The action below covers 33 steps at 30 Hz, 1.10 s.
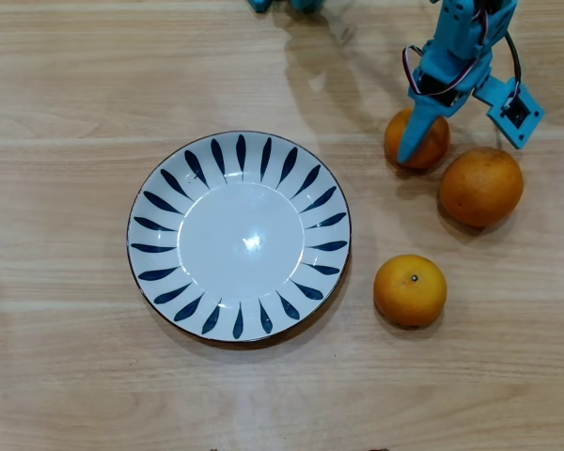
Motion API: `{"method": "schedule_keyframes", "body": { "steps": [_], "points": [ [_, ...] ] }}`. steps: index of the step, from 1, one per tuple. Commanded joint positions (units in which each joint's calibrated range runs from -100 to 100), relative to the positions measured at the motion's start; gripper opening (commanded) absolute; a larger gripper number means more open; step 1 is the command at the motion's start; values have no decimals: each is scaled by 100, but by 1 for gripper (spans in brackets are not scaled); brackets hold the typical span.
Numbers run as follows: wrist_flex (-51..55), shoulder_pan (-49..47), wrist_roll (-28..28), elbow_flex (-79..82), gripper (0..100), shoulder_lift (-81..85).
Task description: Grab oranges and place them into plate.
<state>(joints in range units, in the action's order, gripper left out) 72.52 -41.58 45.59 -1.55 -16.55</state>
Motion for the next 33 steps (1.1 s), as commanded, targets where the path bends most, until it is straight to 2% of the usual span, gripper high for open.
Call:
{"method": "schedule_keyframes", "body": {
  "steps": [1, 4, 15, 20, 26, 33],
  "points": [
    [-80, 174, 41, -230, 40, -78],
    [-89, 263, 41, -230, 33, -171],
    [-89, 255, 46, -230, 22, -154],
    [-3, 239, 46, -302, 22, -19],
    [307, 206, 46, -284, 22, 911],
    [728, 634, -132, -139, 22, 2052]
  ]
}}
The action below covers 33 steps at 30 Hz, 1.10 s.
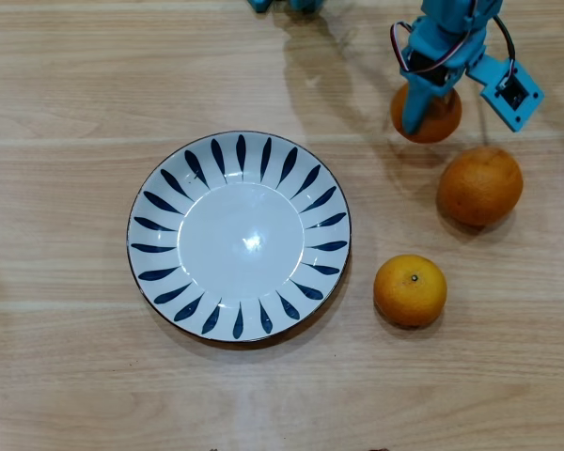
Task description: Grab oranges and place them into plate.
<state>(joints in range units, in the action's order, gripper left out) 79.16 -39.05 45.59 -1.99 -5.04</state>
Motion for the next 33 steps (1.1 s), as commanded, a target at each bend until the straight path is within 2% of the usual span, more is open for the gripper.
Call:
{"method": "schedule_keyframes", "body": {
  "steps": [1, 7, 14, 18, 22, 27, 33],
  "points": [
    [30, 518, -257, -23, 22, 1062],
    [-348, 1759, -942, 838, 22, 2194],
    [-2376, 2888, -1627, 2494, 22, 3006],
    [-3700, 3243, -1611, 3354, 21, 2930],
    [-4465, 3469, -1397, 3852, 22, 2676],
    [-4731, 3582, -1287, 3889, 35, 2338],
    [-4688, 3534, -1282, 3527, 37, 2220]
  ]
}}
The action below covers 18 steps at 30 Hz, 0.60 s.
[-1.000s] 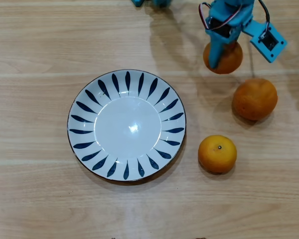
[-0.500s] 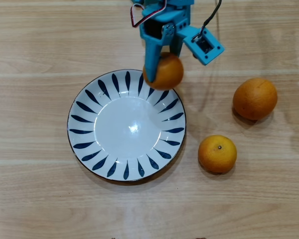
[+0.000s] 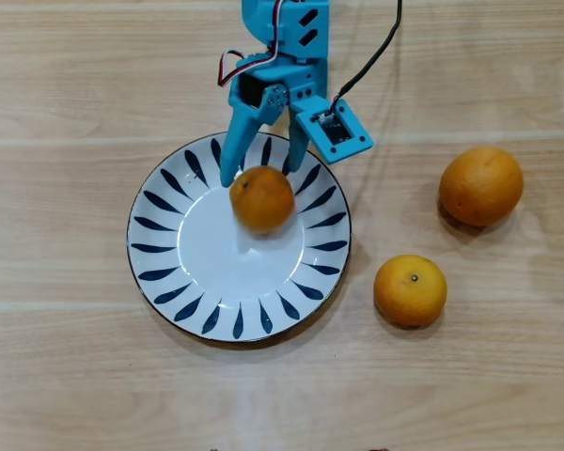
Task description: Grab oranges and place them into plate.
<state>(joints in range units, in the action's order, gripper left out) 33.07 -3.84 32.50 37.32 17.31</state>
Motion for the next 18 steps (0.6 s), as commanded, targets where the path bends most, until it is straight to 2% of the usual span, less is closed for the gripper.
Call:
{"method": "schedule_keyframes", "body": {
  "steps": [1, 5, 7, 8, 9, 14, 18],
  "points": [
    [-72, -3, 33, -477, 36, -40],
    [57, -188, 252, -830, 31, -82],
    [315, -366, 289, -1120, 25, -91],
    [633, -592, 268, -1536, 17, -99],
    [805, -705, 263, -1772, 15, -116],
    [1948, -1374, 336, -3157, 13, -547],
    [2842, -1971, 749, -4298, 13, -902]
  ]
}}
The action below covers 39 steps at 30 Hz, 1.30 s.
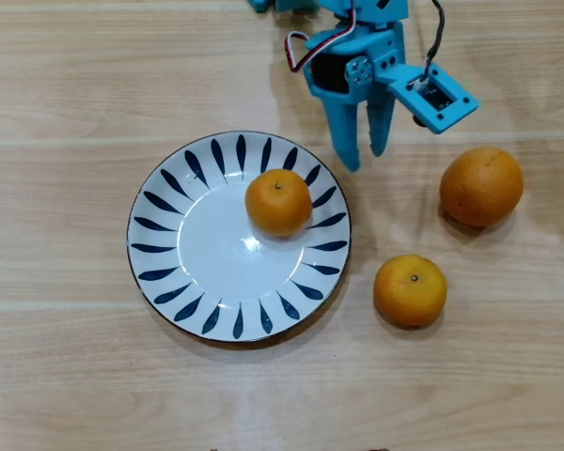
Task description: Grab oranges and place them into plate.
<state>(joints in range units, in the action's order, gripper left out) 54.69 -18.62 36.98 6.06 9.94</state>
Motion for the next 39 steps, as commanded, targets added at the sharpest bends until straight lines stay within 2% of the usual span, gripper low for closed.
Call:
{"method": "schedule_keyframes", "body": {
  "steps": [1, 5, 10, 14, 20, 25, 39],
  "points": [
    [861, -647, 400, -1399, 13, -259],
    [1196, -1179, 813, -2014, 13, -597],
    [818, -1622, 1085, -2087, 15, -969],
    [-583, -1792, 1121, -1462, 23, -1307],
    [-2844, -1937, 1268, 249, 24, -1273],
    [-4013, -2050, 1550, 1426, 29, -1282],
    [-4167, -2413, 2036, 1680, 30, -1350]
  ]
}}
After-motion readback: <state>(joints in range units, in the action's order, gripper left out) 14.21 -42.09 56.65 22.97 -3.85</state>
